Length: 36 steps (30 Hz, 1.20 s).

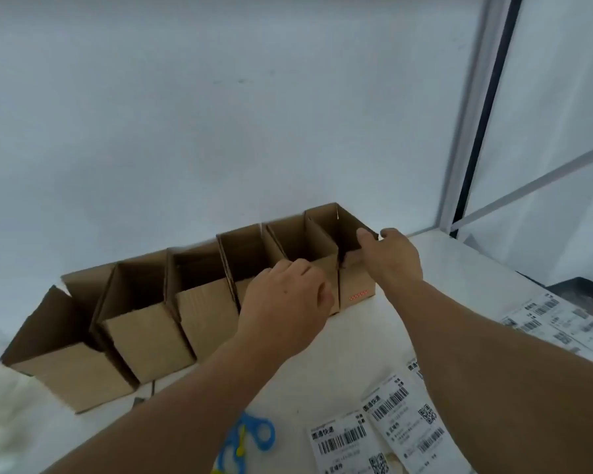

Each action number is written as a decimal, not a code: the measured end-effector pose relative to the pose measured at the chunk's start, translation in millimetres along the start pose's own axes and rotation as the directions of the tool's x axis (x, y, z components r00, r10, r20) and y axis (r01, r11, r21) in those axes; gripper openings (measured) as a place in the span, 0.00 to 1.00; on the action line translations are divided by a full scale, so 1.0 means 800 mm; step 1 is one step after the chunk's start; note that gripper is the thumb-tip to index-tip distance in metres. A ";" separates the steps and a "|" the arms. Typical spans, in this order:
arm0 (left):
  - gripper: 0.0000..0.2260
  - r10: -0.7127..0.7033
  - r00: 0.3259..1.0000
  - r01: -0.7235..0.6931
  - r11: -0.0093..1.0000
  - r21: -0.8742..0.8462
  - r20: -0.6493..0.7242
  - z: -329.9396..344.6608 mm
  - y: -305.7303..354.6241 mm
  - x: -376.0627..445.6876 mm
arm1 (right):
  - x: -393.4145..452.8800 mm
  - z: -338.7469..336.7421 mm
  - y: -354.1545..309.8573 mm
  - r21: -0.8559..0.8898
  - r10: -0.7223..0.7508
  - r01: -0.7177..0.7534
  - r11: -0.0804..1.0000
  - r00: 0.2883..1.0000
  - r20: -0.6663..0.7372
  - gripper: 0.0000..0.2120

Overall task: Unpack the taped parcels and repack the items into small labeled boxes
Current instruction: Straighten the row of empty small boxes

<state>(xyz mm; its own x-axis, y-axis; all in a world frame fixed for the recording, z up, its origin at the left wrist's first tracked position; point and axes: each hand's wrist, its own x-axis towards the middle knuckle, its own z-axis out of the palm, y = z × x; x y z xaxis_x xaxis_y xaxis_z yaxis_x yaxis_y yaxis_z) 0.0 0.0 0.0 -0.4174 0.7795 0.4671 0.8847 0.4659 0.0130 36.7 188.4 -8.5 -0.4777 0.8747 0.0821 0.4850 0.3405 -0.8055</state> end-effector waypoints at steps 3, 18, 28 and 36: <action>0.14 -0.029 0.999 0.028 0.999 -0.023 -0.041 0.006 -0.004 -0.003 | 0.011 0.007 0.002 -0.049 0.000 0.000 0.999 1.000 0.000 0.18; 0.12 -0.119 0.991 0.113 0.988 -0.101 -0.053 -0.002 0.003 -0.010 | 0.030 0.003 -0.006 -0.014 0.133 -0.133 0.991 0.991 0.033 0.11; 0.16 -0.094 0.995 0.094 0.996 -0.009 -0.021 -0.024 -0.006 -0.029 | -0.023 -0.050 -0.024 0.012 0.010 -0.009 1.000 0.987 -0.163 0.15; 0.15 0.017 0.994 0.001 0.988 0.153 -0.112 -0.092 -0.015 -0.115 | -0.154 -0.091 -0.044 0.036 -0.040 0.048 0.998 0.982 -0.184 0.15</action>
<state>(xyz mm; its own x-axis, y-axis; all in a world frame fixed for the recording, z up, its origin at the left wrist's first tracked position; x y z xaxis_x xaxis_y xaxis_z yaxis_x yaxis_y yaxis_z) 43.2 -108.5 22.1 -0.3768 0.7354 0.5633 0.8423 0.5251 -0.1221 132.1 93.7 52.2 -0.3539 0.9087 0.2213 0.4347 0.3693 -0.8214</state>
